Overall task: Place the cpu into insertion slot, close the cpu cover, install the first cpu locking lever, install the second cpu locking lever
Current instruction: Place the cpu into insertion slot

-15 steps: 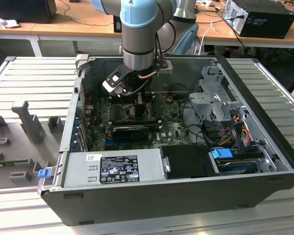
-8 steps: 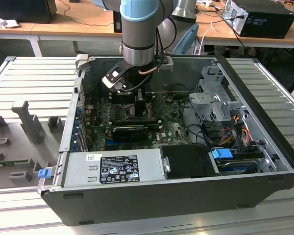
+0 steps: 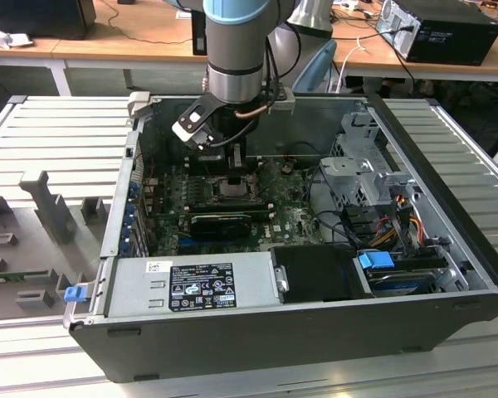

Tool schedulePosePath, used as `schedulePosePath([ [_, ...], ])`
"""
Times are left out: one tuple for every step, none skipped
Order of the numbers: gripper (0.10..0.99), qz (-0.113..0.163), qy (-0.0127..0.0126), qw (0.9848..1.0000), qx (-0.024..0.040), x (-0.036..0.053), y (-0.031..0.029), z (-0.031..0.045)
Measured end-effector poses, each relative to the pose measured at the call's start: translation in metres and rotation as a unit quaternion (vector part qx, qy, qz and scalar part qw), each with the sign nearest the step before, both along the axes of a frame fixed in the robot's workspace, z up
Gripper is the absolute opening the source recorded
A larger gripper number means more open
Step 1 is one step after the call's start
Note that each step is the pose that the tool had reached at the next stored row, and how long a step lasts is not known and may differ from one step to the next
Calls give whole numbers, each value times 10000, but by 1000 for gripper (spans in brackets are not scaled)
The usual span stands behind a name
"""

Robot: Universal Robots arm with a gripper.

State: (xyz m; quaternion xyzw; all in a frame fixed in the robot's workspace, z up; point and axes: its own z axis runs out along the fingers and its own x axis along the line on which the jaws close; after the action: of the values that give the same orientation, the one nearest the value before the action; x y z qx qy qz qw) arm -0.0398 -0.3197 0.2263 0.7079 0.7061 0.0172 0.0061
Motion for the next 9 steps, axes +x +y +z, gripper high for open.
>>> schedulePosePath([
  [157, 0, 0, 10000, 0, 0, 0, 13],
  [106, 0, 0, 10000, -3, 0, 0, 32],
  [106, 1, 0, 10000, -6, 0, 0, 44],
  [106, 1, 0, 10000, -8, 0, 0, 52],
  [106, 0, 1, 10000, -10, 0, 0, 59],
  [106, 0, 0, 10000, -11, 0, 0, 71],
  [106, 0, 0, 10000, -11, 0, 0, 78],
  [106, 0, 0, 10000, -10, 0, 0, 81],
  [106, 0, 0, 10000, -10, 0, 0, 84],
])
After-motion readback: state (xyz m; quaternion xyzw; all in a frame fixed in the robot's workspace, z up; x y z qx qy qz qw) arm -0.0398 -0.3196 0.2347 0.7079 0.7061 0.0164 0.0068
